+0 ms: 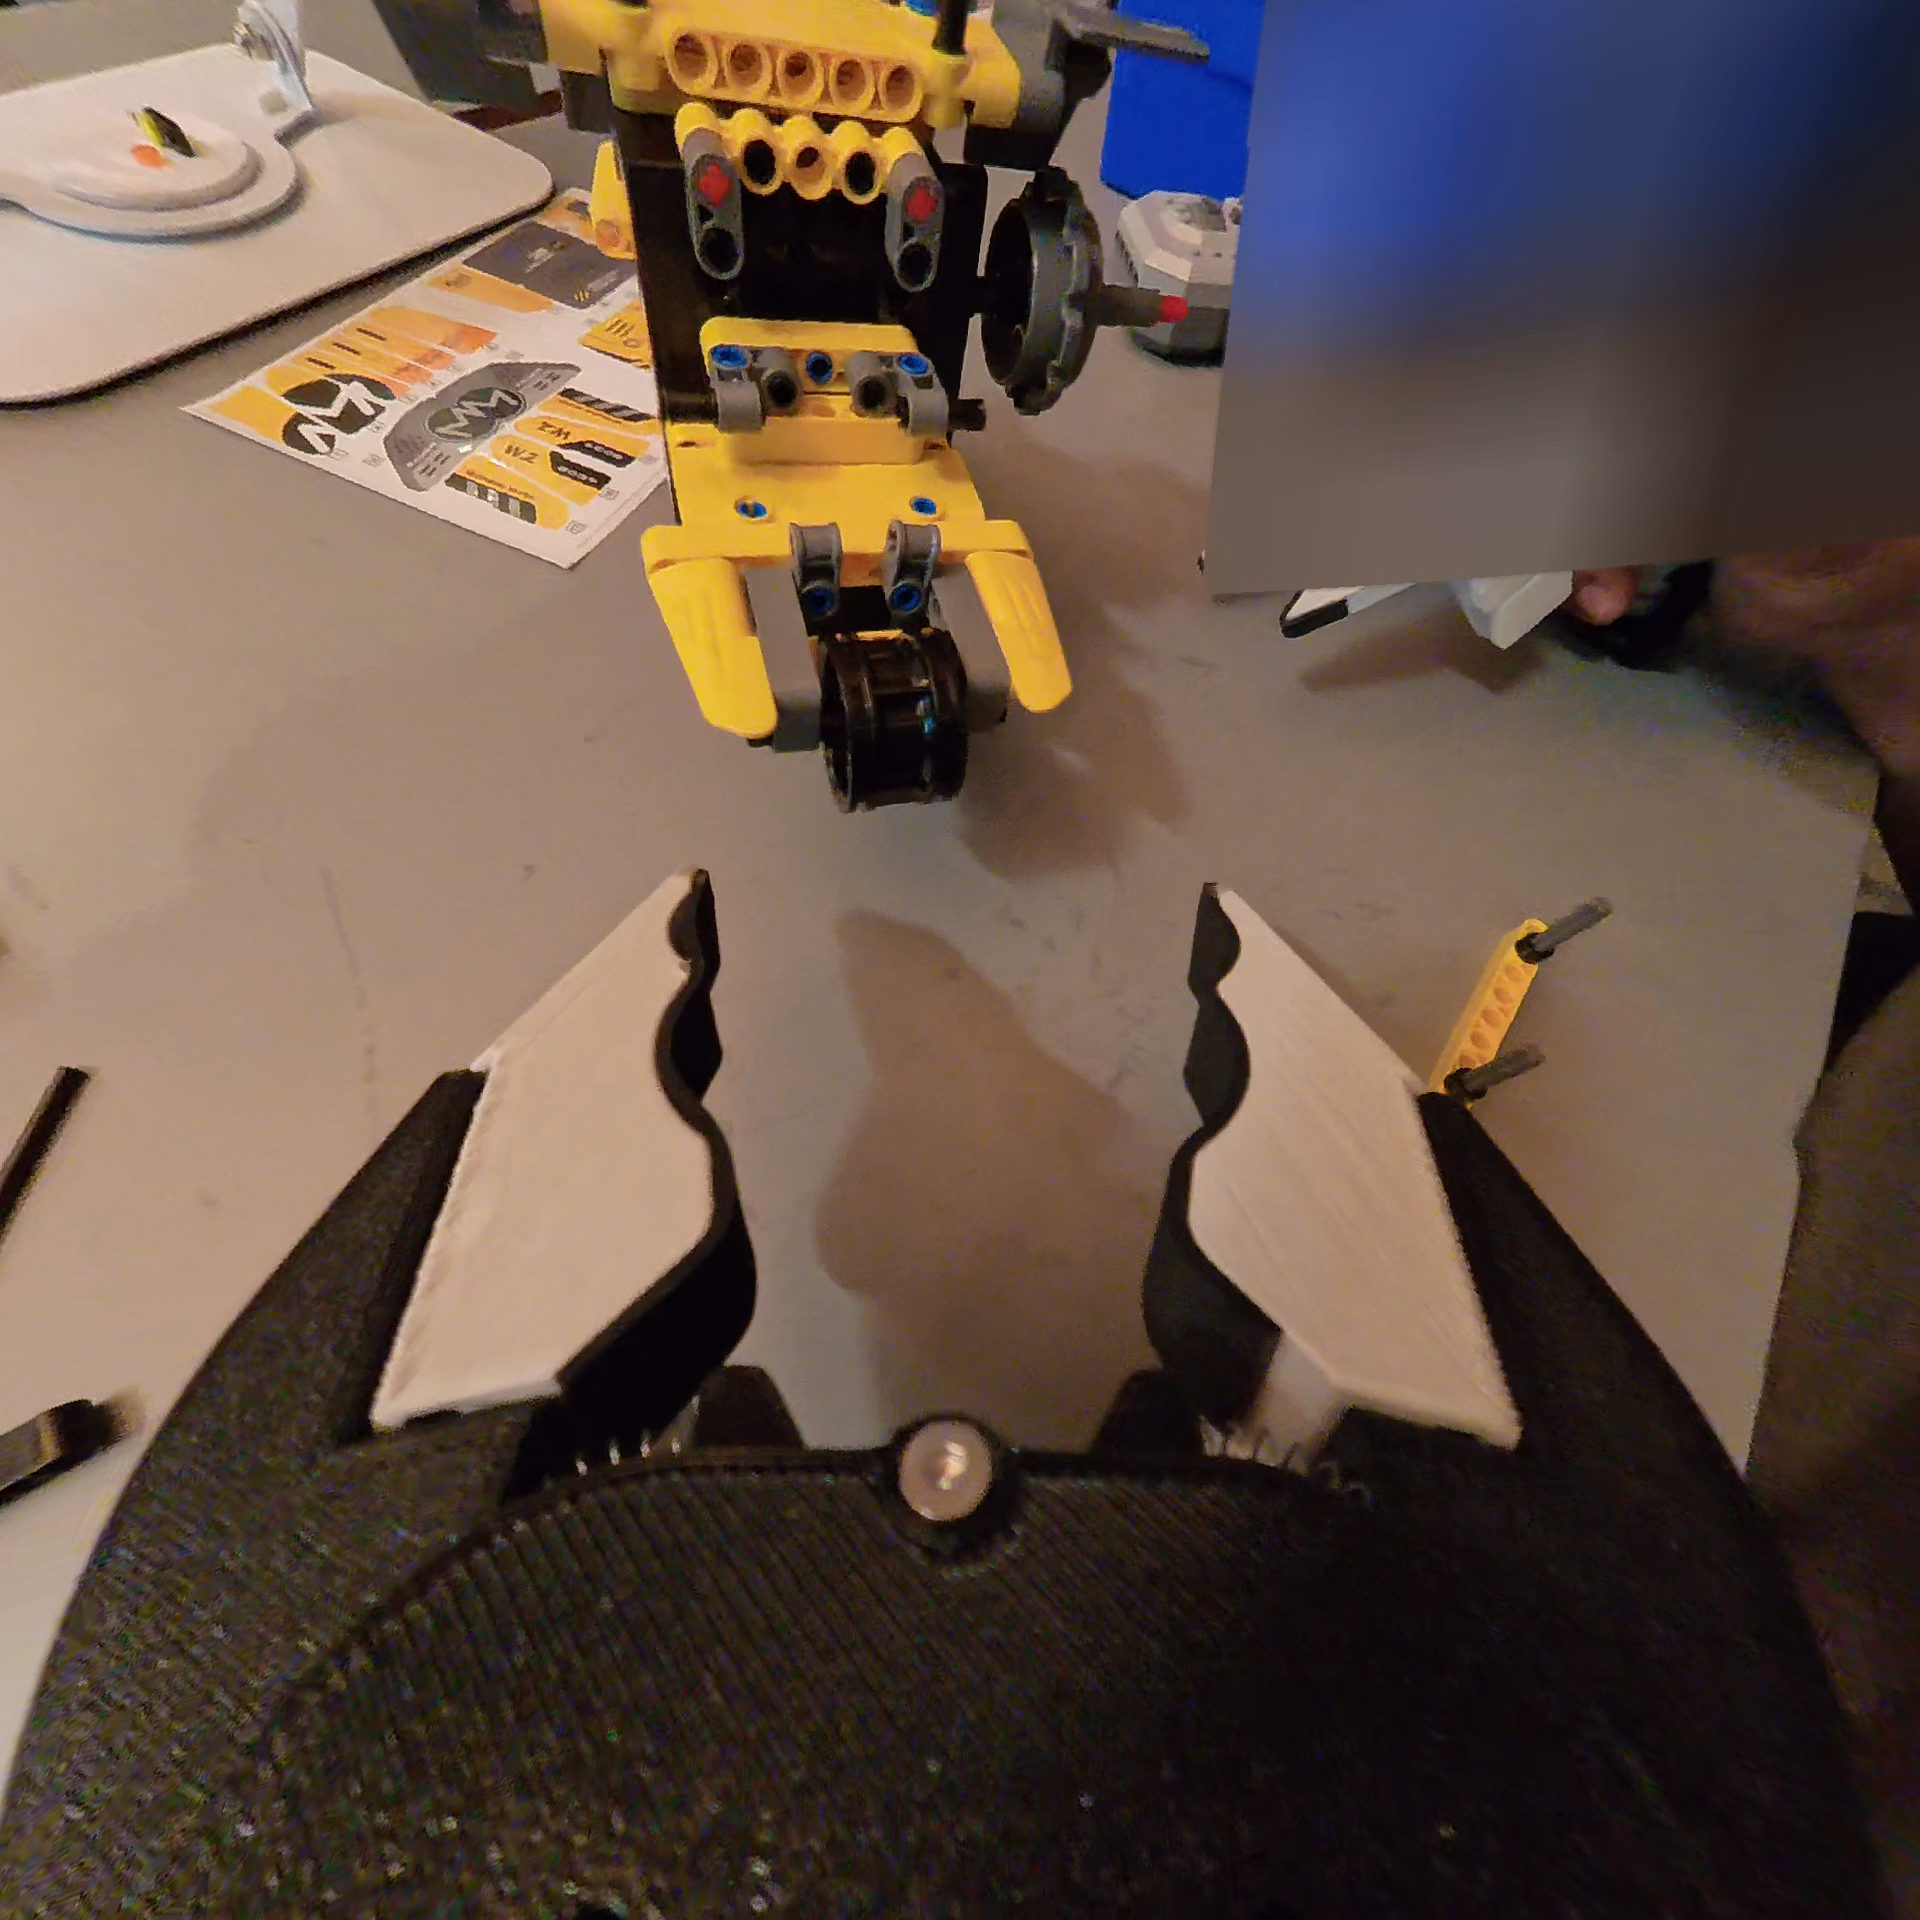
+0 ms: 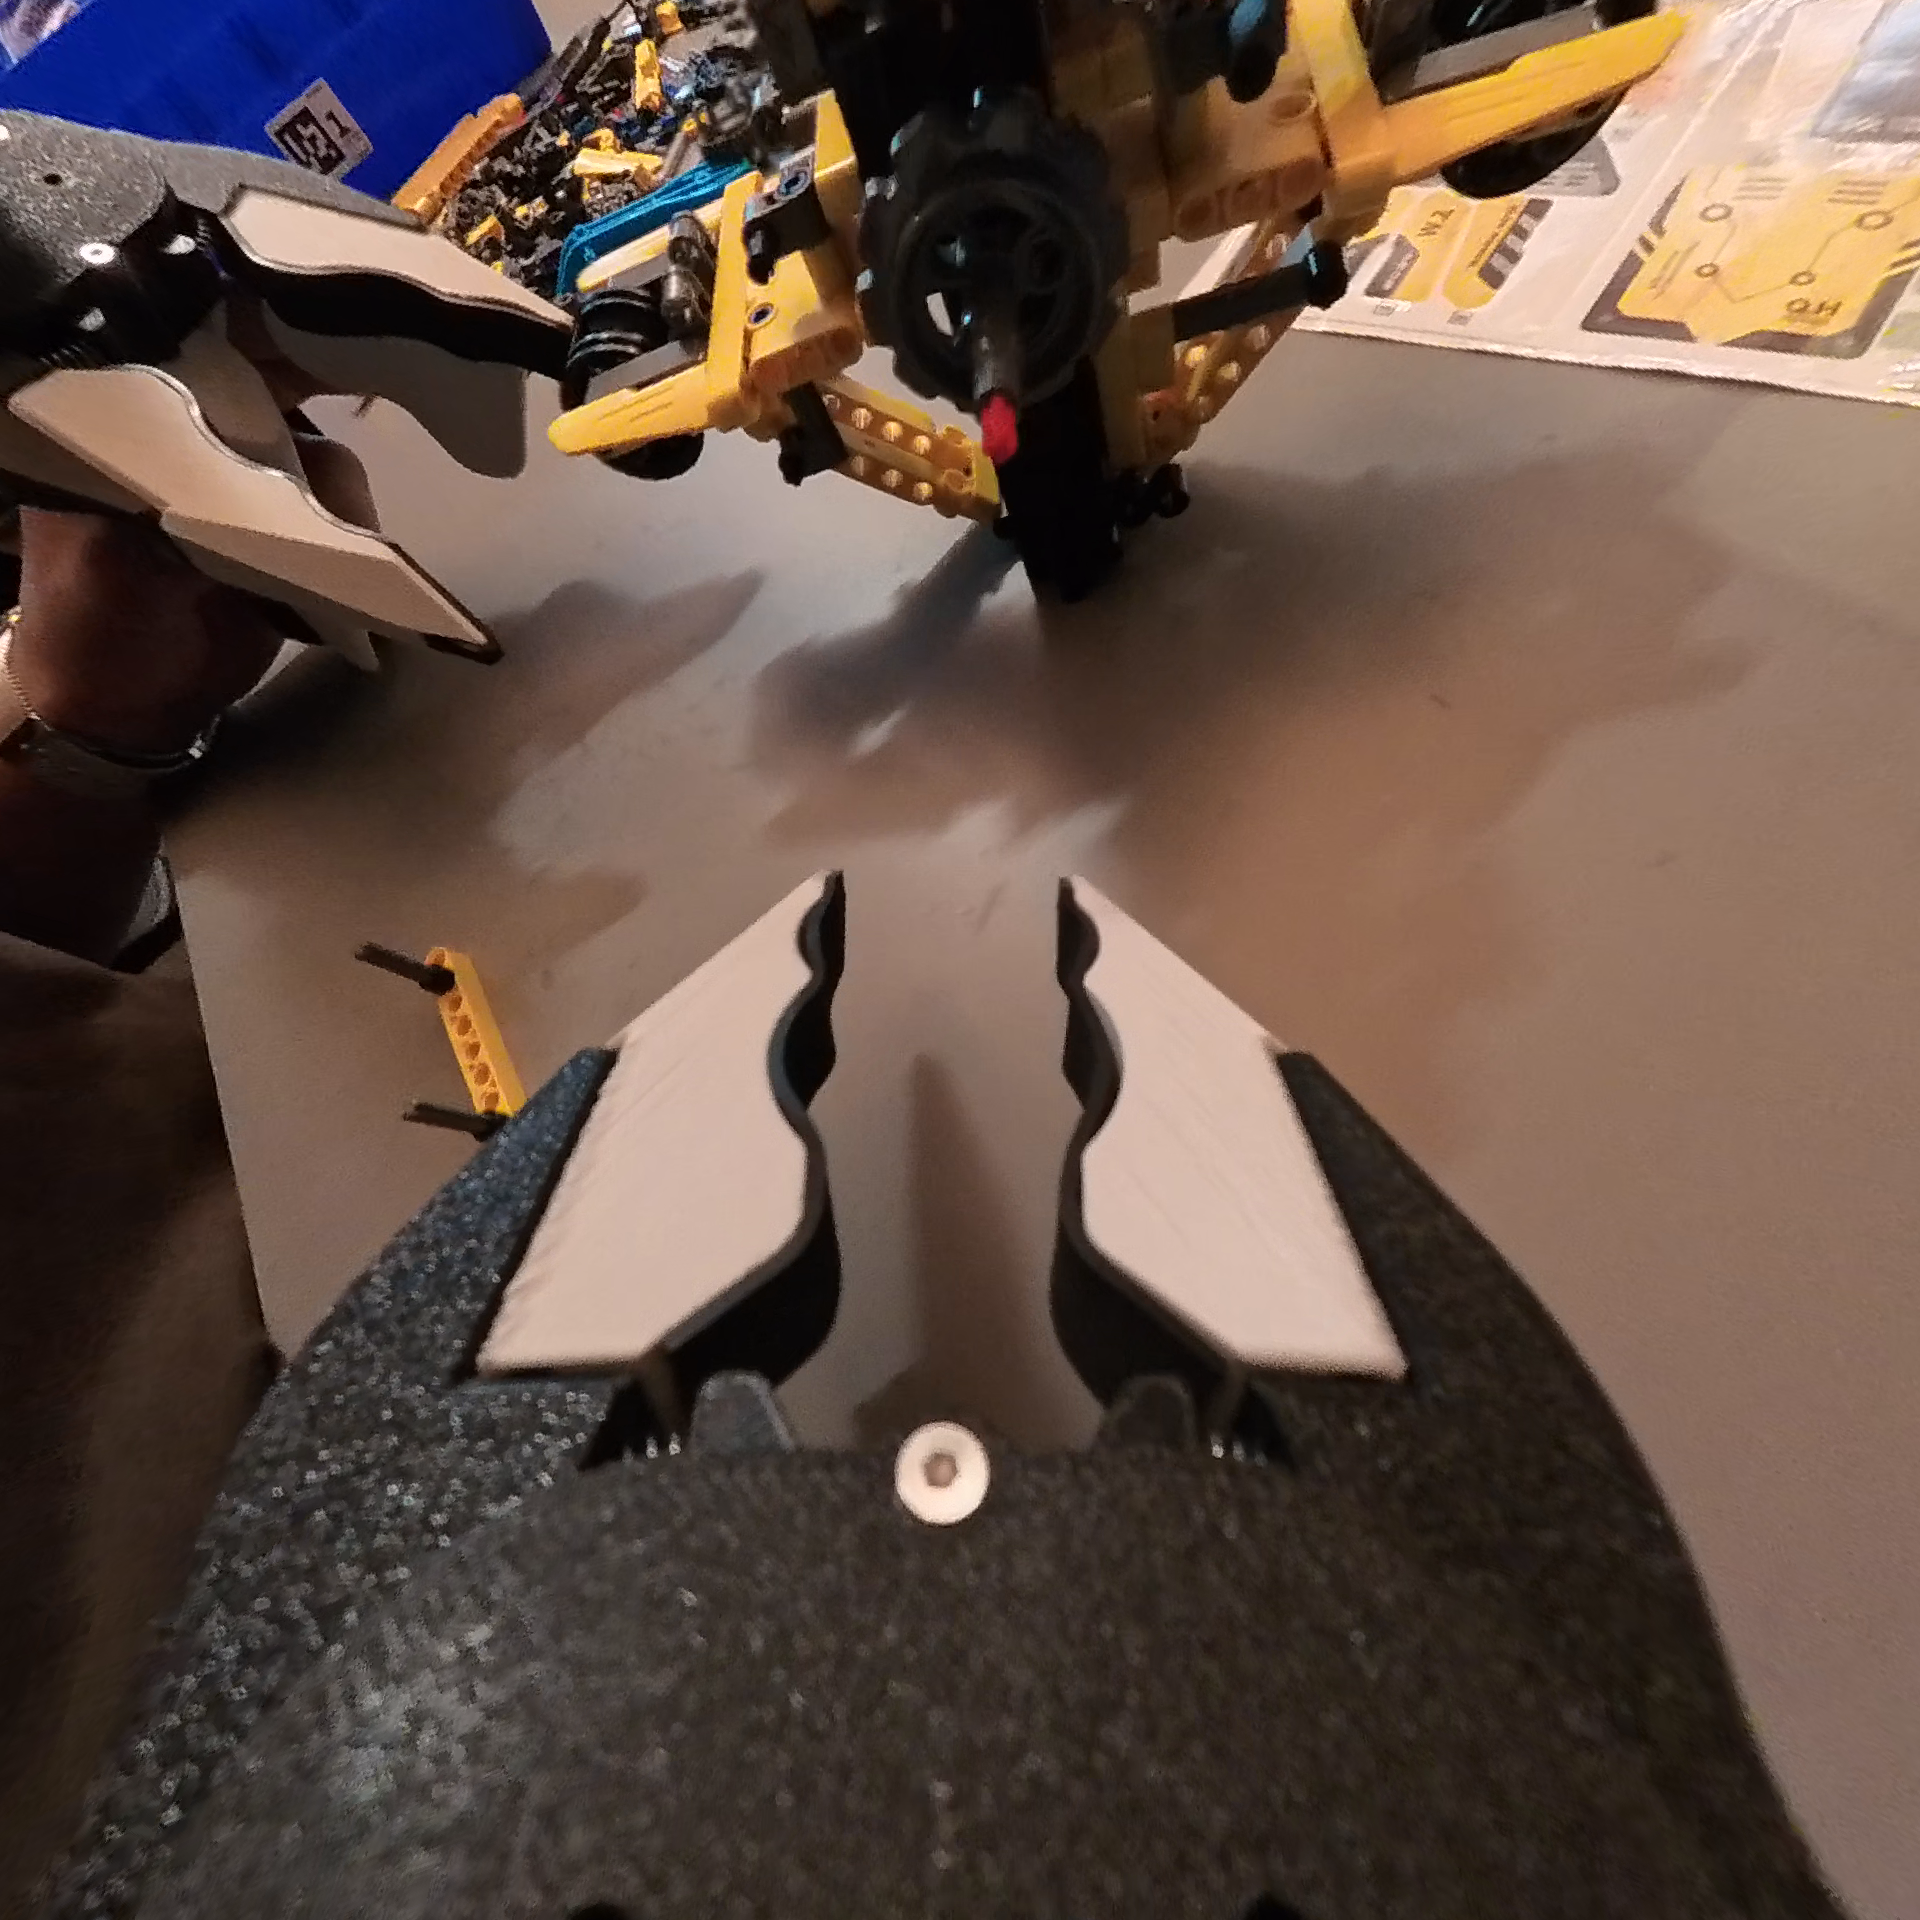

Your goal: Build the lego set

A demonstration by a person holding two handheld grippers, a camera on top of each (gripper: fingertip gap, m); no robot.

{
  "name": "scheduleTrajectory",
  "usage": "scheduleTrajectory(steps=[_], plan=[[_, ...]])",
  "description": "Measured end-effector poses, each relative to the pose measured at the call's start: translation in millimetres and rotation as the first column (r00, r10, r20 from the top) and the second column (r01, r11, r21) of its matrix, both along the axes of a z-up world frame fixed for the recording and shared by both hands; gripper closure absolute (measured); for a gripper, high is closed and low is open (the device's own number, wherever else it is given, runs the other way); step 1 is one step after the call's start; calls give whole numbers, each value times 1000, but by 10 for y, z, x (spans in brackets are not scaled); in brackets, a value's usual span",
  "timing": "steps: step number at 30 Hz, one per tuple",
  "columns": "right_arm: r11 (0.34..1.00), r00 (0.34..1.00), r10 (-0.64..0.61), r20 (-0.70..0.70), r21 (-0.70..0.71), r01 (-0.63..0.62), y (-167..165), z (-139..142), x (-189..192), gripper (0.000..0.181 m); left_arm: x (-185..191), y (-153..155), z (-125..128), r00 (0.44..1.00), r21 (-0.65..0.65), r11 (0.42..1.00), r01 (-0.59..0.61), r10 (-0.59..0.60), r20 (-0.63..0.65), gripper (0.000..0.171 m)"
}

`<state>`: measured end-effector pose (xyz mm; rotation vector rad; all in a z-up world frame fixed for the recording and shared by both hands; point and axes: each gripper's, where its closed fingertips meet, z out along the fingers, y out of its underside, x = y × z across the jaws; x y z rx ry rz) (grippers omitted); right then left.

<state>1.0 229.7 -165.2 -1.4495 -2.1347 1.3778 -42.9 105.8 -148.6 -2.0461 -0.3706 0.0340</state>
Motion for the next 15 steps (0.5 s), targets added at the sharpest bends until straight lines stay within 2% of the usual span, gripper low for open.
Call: scheduleTrajectory(steps=[6, 15], plan=[[999, 1000, -1, -15, 53, 2, 12, -17, -37, 141, -14, 5, -40, 1000, -18, 1000, -2, 2, 28, 81], [955, 994, -13, -108, 293, 44, 109, -67, -86, 143, -18, 3, -44, 999, -14, 1000, 0, 0, 51, 80]])
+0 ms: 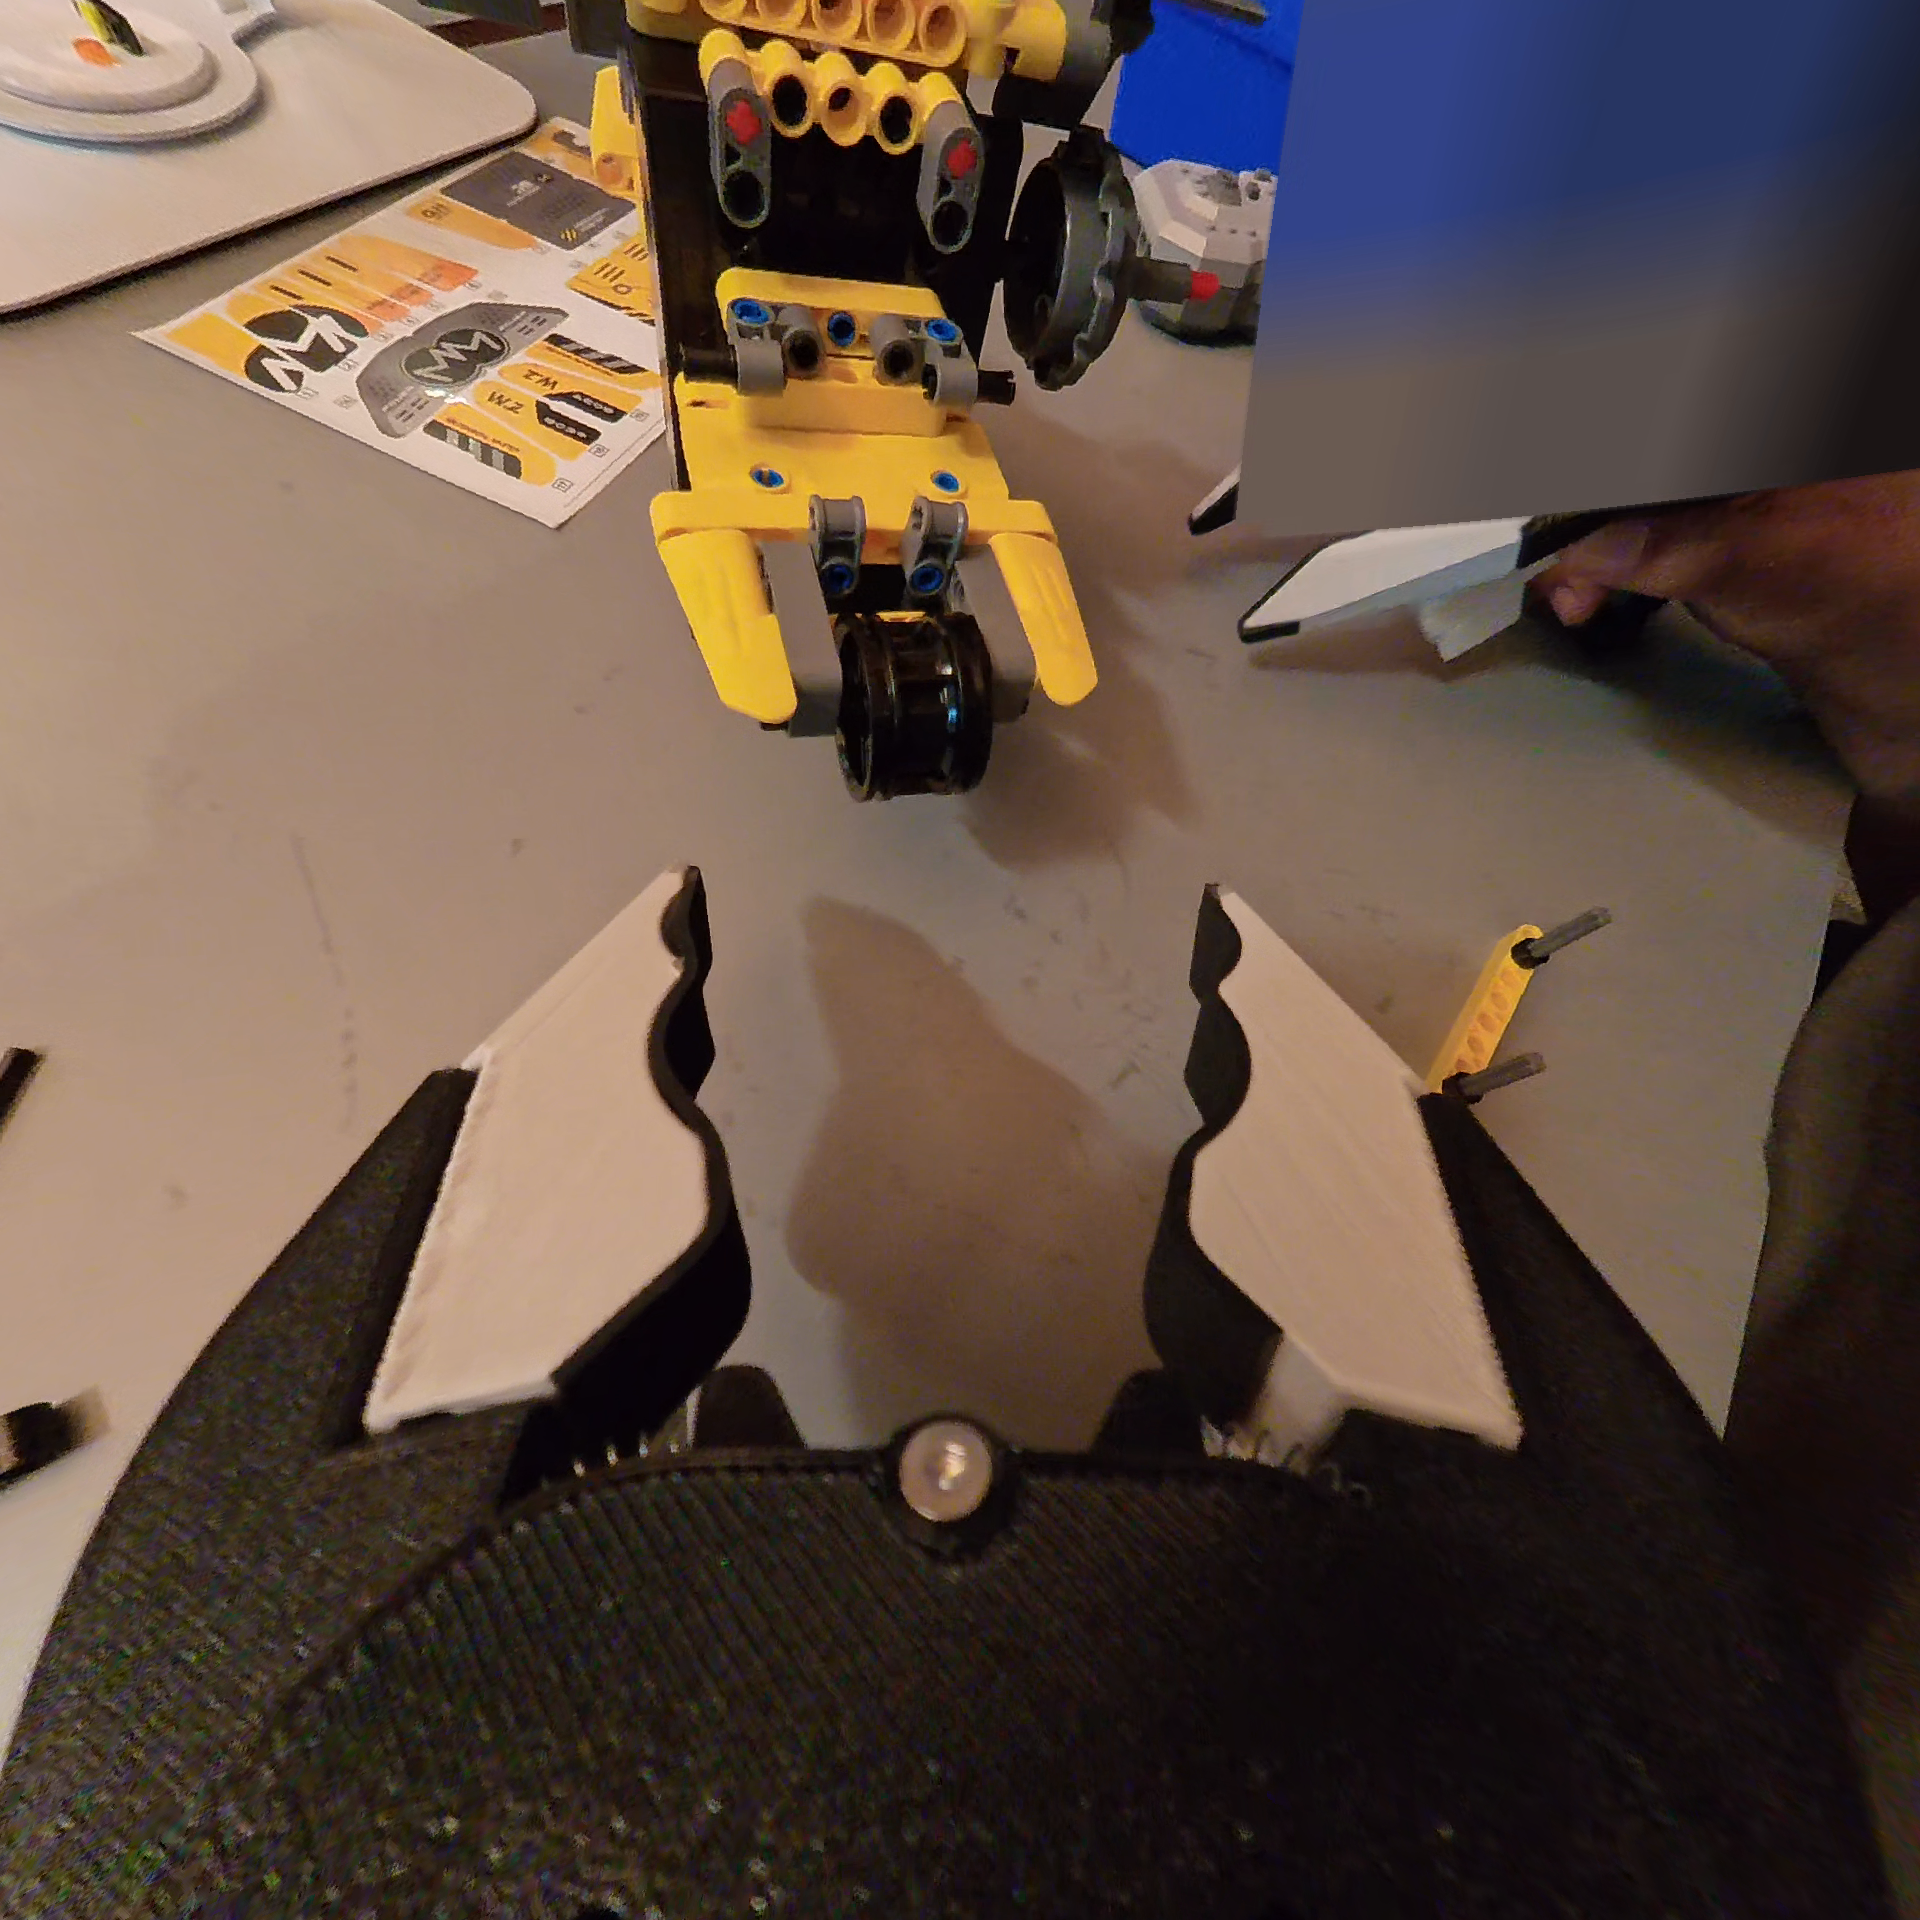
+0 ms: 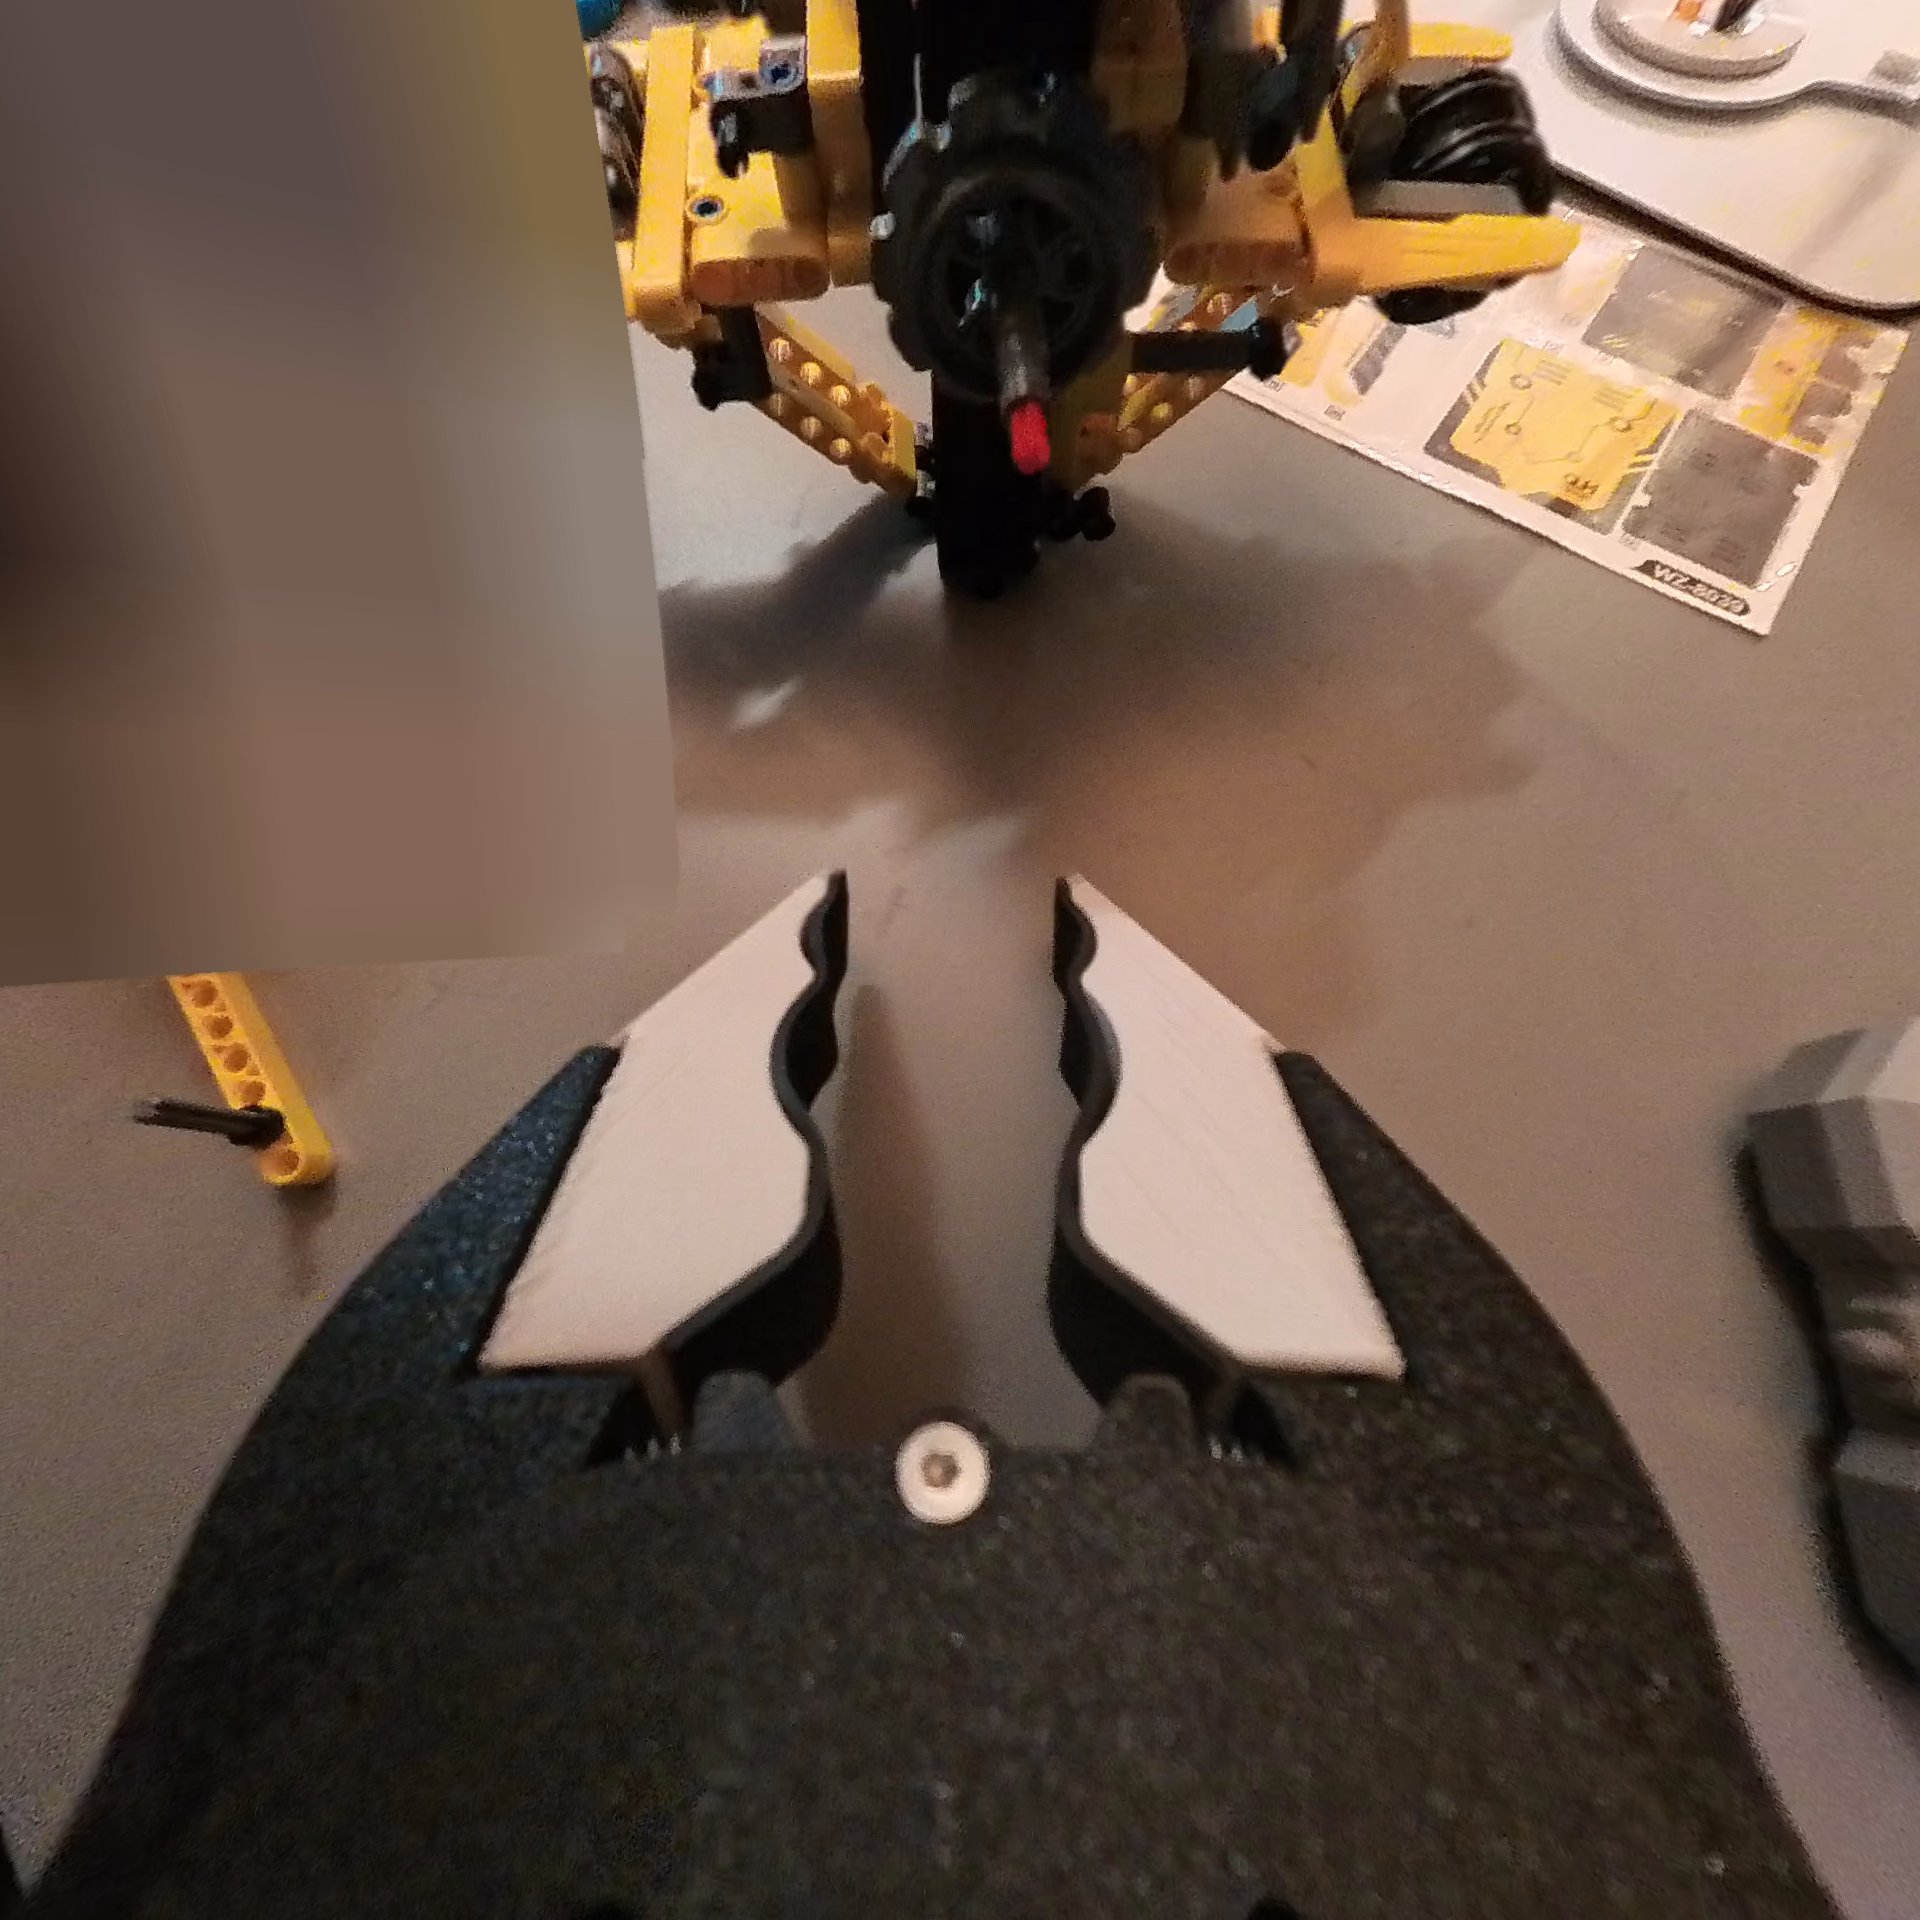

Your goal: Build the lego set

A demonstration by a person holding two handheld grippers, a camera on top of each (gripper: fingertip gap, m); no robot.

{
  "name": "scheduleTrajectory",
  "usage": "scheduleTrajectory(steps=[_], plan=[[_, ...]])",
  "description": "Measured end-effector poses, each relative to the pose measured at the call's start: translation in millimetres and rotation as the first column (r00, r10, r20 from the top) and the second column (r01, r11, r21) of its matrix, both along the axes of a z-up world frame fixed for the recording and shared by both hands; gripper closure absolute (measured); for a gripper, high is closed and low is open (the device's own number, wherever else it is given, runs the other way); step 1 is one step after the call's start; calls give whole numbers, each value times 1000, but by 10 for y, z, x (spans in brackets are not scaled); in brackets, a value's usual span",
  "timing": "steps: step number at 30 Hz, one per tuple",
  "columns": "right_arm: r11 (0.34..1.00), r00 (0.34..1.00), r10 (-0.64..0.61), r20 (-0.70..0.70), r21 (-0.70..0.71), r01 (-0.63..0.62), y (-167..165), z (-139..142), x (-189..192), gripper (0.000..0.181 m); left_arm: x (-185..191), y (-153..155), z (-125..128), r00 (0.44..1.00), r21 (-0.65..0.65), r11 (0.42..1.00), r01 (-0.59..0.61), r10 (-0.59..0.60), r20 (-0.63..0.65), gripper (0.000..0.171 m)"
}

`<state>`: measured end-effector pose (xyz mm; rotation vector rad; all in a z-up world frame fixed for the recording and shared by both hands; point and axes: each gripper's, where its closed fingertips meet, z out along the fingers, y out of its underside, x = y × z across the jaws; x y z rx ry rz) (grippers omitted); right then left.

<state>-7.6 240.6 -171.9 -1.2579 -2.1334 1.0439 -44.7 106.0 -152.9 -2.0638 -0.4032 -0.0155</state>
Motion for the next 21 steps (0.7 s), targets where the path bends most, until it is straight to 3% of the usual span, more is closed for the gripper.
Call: scheduleTrajectory(steps=[5, 21], plan=[[998, 998, -54, 25, 27, 53, 105, -56, -26, 142, -1, 1, -3, 1000, -3, 1000, 0, 0, -1, 80], [997, 997, -67, 36, -22, 68, 134, -33, -36, 141, -6, 2, -20, 1000, -10, 1000, 0, 0, 12, 80]])
